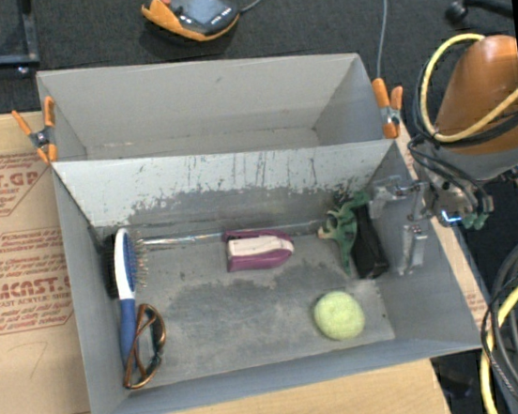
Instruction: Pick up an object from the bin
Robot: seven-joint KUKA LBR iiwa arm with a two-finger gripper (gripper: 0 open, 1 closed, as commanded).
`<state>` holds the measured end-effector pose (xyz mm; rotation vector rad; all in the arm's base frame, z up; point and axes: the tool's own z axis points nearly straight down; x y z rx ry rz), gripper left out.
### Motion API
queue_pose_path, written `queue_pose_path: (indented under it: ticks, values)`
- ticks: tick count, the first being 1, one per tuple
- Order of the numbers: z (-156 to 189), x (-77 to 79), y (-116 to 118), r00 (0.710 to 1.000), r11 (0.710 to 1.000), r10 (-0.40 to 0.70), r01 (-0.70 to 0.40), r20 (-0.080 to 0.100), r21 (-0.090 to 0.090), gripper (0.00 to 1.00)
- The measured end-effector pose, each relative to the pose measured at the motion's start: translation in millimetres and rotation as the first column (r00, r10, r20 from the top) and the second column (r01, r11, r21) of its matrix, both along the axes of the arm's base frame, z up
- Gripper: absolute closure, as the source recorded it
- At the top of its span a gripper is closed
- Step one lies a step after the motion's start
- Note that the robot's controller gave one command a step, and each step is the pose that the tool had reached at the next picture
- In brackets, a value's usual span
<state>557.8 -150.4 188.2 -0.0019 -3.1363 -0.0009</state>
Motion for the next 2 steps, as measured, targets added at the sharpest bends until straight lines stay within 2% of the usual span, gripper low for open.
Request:
queue_pose_path:
  ticks: [1, 2]
  values:
    - [5, 1.8, 1, 1.0, 1.0, 0.002, -0.002, 0.008, -0.001, 0.0]
    - [-113, -66.9, 30, 0.999, 0.999, 0.04, -0.04, 0.003, -0.001, 0.0]
